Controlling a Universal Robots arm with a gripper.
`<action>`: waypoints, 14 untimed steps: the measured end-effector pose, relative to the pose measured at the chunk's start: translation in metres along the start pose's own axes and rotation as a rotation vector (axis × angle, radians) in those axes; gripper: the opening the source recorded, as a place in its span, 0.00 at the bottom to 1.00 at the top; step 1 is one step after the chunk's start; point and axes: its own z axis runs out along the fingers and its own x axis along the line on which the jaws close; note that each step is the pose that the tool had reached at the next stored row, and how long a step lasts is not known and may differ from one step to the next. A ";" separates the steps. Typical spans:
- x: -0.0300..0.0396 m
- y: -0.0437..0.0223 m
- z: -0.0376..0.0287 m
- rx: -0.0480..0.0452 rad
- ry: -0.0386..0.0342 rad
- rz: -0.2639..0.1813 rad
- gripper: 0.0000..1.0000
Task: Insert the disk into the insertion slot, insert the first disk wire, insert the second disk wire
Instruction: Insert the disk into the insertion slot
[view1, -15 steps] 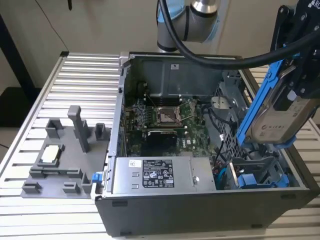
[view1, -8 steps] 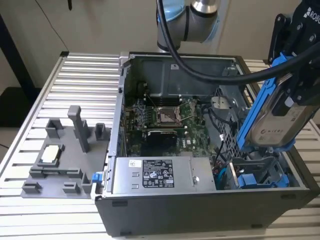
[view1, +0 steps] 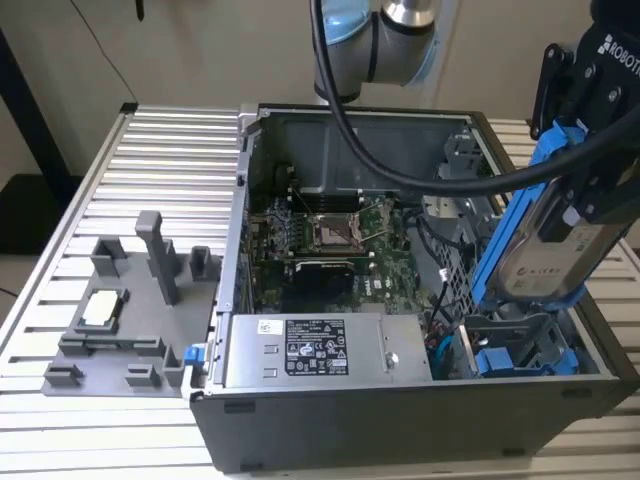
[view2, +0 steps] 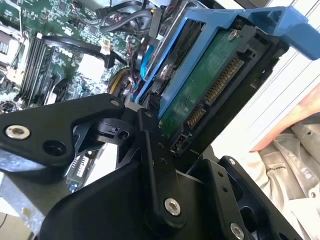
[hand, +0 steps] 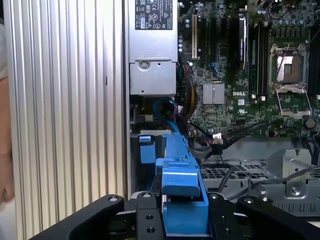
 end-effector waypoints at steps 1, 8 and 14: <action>0.0000 -0.0001 0.0008 0.0000 0.0000 0.000 0.33; 0.0006 -0.0048 0.0115 0.0000 0.0000 -0.001 0.33; 0.0006 -0.0075 0.0204 0.0000 0.0001 -0.001 0.33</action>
